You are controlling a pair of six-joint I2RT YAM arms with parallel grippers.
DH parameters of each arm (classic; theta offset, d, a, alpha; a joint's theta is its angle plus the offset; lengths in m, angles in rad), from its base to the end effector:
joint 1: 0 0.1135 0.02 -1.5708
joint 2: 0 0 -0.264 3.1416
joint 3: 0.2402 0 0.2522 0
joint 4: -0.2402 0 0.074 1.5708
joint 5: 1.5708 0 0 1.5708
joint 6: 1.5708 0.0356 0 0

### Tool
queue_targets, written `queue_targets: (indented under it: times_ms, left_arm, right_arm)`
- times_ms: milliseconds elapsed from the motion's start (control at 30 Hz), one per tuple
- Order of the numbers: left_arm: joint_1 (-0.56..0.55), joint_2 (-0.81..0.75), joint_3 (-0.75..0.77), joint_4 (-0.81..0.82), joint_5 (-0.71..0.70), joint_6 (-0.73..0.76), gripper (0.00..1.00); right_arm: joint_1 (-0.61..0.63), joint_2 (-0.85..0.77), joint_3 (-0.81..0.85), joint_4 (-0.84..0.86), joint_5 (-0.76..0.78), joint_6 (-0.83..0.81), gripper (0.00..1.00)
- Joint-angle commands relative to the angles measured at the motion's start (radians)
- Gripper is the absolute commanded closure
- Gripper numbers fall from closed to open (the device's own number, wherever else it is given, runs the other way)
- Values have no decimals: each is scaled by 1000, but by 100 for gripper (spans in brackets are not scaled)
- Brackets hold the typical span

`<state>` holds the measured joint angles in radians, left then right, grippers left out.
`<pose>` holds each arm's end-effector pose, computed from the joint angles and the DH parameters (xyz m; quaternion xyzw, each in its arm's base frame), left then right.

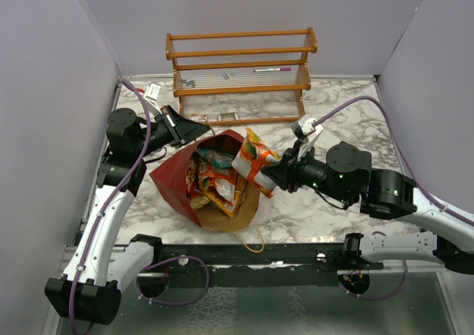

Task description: Take the snacks out of the paper bag

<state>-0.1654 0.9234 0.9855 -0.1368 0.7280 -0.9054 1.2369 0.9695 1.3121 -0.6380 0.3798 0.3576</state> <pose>0.1952 -0.0566 0.3917 -0.0219 0.7262 -0.5487 0.4136 0.0727 0.1692 0.4388 -0.2341 0.7618 0.3123 0.5170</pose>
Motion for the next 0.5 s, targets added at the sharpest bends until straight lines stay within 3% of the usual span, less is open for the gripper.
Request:
queue_targets:
  times_ms: [0,267,467]
  left_arm:
    - [2,1,33,-8,-22,25,100]
    - [3,-1,31,-20,-18,31,100]
    - [2,0,32,-29,-15,37,100]
  right_arm:
    - [3,-66,33,30,378,-29,99]
    - [3,-132,-82,-13,954,33,99]
    - [3,-135,-155,25,1034,-1,99]
